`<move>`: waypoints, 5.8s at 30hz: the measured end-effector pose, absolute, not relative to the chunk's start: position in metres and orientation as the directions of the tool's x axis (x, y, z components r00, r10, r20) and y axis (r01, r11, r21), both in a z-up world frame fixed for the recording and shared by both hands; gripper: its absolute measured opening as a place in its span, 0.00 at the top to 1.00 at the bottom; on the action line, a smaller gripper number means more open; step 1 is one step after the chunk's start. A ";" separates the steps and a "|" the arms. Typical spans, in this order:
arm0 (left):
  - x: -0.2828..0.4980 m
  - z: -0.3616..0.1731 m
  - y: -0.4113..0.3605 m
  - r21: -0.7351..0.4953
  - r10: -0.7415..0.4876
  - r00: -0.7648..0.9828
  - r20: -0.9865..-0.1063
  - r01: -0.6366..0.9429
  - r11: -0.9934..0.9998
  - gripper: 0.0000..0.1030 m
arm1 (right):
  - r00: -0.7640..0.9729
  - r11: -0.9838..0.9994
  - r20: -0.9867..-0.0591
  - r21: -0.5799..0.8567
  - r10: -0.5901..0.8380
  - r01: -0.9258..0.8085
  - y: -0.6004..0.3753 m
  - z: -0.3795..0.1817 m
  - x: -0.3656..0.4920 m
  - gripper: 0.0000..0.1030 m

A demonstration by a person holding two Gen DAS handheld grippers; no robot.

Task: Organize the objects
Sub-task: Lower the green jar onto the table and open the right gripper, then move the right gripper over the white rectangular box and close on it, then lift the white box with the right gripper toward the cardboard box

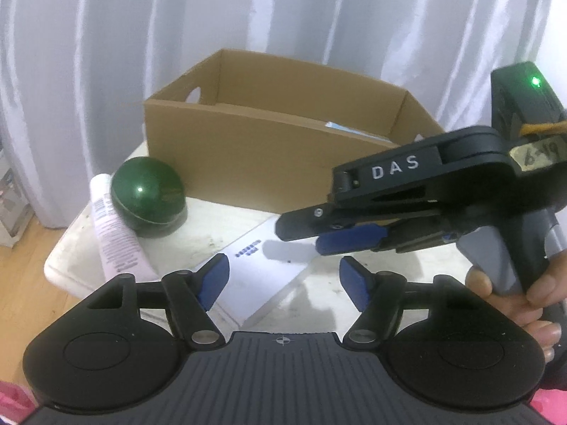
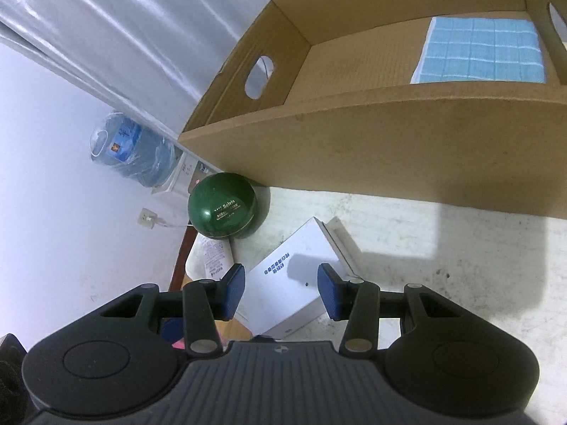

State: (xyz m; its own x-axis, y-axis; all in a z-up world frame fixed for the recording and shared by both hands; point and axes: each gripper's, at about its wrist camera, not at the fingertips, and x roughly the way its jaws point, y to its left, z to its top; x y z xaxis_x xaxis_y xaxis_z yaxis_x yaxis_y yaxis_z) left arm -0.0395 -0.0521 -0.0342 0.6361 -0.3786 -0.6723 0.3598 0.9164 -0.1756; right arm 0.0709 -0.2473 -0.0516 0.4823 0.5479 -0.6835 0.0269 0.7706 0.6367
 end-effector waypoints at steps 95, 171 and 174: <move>-0.040 -0.085 -0.108 -0.335 -0.477 0.401 -0.782 0.375 0.865 0.06 | 0.389 0.762 -0.742 0.633 0.546 0.139 -0.286 -0.090 0.055 0.10; -0.048 0.103 -0.135 0.035 -0.268 0.795 -0.545 0.341 0.940 0.27 | 0.692 0.857 -0.542 0.461 0.477 -0.230 -0.279 0.100 0.072 0.36; -0.015 0.110 -0.147 0.020 -0.290 0.776 -0.560 0.362 0.932 0.27 | 0.699 0.865 -0.547 0.453 0.460 -0.216 -0.291 0.106 0.097 0.36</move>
State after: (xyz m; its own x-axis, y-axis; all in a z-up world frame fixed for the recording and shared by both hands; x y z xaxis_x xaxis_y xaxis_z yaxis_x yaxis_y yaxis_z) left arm -0.0149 -0.1470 0.1098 0.7764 -0.2899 -0.5596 0.3624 0.9318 0.0202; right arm 0.0966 -0.2908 0.1060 0.6990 0.4604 -0.5472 -0.2155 0.8652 0.4526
